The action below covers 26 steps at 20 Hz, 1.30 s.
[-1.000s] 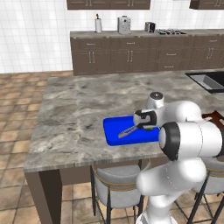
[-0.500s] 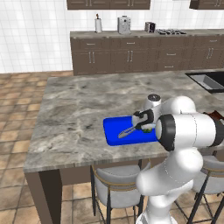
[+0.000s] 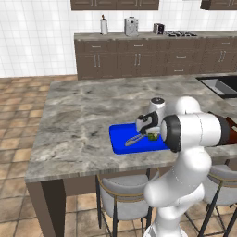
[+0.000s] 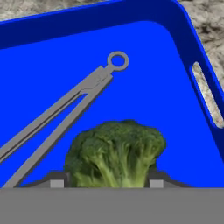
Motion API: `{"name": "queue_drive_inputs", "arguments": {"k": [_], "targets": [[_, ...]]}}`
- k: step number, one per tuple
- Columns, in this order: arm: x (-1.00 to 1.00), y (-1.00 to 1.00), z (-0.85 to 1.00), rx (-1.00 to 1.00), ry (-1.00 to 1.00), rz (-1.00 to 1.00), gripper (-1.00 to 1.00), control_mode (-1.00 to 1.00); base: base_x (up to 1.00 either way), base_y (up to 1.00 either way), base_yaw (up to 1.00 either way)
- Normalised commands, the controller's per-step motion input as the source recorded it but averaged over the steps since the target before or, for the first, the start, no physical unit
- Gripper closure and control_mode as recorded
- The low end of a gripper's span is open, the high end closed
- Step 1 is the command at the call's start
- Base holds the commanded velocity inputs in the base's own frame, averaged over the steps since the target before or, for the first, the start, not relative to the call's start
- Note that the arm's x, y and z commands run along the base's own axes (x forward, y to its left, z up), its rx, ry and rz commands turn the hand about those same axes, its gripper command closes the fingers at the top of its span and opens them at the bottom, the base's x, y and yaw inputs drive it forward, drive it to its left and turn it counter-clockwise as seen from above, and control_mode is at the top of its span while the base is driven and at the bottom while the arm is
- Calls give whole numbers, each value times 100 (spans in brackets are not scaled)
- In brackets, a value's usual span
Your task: Gather the broccoli and carrot from the fridge and place them on a tray on the dining counter. Then gather the fish and chicken drumstick from the fridge and place them on the other tray.
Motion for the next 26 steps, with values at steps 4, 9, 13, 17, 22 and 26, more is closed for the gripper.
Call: {"name": "queue_drive_inputs", "arguments": {"k": [4,9,13,17,22,26], "targets": [[0,-1,0,0,1,0,-100,-100,0,0,0],[0,-8,0,0,1,0,-100,-100,0,0,0],[-18,-9,30,0,0,0,-100,-100,0,0,0],[-39,0,36,2,-1,0,-100,-100,0,0,0],[-34,0,53,0,-8,0,-100,-100,0,0,0],[-57,10,58,0,-16,0,-100,-100,0,0,0]]}}
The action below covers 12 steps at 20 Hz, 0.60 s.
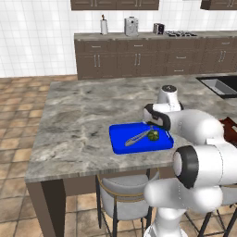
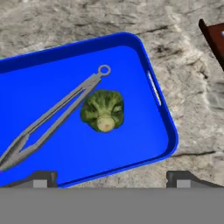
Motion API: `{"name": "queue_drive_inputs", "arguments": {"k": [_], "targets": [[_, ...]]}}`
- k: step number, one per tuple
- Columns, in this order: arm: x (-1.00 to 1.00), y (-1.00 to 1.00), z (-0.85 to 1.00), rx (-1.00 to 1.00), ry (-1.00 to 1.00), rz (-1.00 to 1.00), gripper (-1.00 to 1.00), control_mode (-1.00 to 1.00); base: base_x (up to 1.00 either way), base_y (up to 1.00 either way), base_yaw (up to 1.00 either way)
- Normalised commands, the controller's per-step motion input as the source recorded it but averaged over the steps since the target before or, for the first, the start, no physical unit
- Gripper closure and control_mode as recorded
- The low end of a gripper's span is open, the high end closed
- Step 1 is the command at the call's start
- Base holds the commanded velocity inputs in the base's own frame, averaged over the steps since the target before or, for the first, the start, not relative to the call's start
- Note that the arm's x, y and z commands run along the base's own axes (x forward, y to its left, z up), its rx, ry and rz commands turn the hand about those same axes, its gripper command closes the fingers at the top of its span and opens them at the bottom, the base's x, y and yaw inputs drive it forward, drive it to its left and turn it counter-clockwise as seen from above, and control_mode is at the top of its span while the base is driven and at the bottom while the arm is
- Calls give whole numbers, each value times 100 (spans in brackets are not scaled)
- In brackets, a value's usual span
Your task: Gather the broccoli and carrot from the fridge and place them on a tray on the dining counter. Then gather the fish and chicken drumstick from the fridge and place them on the other tray.
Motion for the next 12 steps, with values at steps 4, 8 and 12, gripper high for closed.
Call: {"name": "queue_drive_inputs", "arguments": {"k": [4,8,12], "targets": [[-76,30,59,0,-16,1,-100,-100,0,0,0],[-81,29,67,1,-16,5,-100,-100,0,0,0],[-89,26,69,1,-15,6,-100,-100,0,0,0]]}}
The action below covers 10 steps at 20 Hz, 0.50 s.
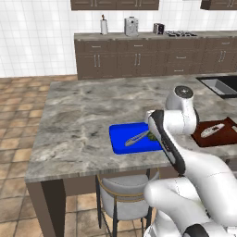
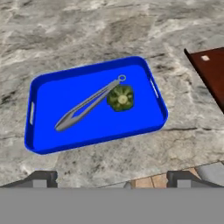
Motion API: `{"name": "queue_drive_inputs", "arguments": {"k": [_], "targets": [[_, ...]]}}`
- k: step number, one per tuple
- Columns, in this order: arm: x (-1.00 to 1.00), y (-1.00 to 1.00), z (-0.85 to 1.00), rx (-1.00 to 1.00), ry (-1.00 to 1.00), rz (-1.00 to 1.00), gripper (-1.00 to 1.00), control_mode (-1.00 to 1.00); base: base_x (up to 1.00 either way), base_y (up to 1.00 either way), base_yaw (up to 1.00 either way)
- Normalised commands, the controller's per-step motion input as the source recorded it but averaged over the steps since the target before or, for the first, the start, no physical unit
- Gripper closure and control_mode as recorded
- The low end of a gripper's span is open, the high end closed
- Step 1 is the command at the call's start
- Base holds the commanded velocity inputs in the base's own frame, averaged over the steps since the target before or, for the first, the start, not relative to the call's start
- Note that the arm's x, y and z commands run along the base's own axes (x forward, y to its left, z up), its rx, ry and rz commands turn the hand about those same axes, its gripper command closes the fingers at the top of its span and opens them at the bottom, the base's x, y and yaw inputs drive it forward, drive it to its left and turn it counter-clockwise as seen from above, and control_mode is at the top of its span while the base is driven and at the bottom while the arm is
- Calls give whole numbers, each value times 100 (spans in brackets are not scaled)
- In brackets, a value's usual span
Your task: Gather the broccoli and carrot from the fridge and place them on a tray on the dining counter. Then gather the fish and chicken drumstick from the fridge and place them on the other tray.
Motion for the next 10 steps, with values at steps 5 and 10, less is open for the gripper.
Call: {"name": "queue_drive_inputs", "arguments": {"k": [5,10], "targets": [[-93,18,70,1,-17,4,-100,-100,0,0,0],[-92,14,67,0,-16,4,-100,-100,0,0,0]]}}
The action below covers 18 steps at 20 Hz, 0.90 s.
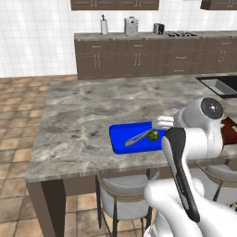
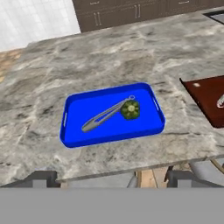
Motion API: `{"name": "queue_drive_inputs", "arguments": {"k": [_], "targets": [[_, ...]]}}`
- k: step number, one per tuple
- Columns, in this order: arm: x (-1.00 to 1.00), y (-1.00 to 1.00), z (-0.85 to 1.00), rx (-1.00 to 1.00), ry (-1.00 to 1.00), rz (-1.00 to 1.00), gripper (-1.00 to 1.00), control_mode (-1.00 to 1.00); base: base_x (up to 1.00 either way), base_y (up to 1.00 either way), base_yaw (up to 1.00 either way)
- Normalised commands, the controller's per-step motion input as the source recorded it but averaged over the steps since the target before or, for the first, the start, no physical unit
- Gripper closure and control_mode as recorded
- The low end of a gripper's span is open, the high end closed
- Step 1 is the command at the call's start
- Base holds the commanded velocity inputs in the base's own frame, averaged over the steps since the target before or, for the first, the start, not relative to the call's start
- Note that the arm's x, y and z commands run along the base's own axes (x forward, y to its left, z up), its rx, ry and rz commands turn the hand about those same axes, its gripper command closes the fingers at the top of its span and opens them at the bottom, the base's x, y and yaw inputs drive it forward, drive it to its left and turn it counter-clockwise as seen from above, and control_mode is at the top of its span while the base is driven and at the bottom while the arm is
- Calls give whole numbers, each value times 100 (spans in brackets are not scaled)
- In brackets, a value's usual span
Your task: Gather the broccoli and carrot from the fridge and place them on a tray on the dining counter. Then gather the fish and chicken drumstick from the fridge and place them on the other tray.
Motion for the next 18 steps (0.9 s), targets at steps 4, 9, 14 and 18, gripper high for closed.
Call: {"name": "queue_drive_inputs", "arguments": {"k": [4,9,14,18], "targets": [[-90,11,55,0,-15,5,-100,-100,0,0,0],[-55,34,23,0,-10,2,-100,-100,0,0,0],[-66,41,6,0,-5,5,-100,-100,0,0,0],[-23,44,-2,-1,2,10,-100,-100,0,0,0]]}}
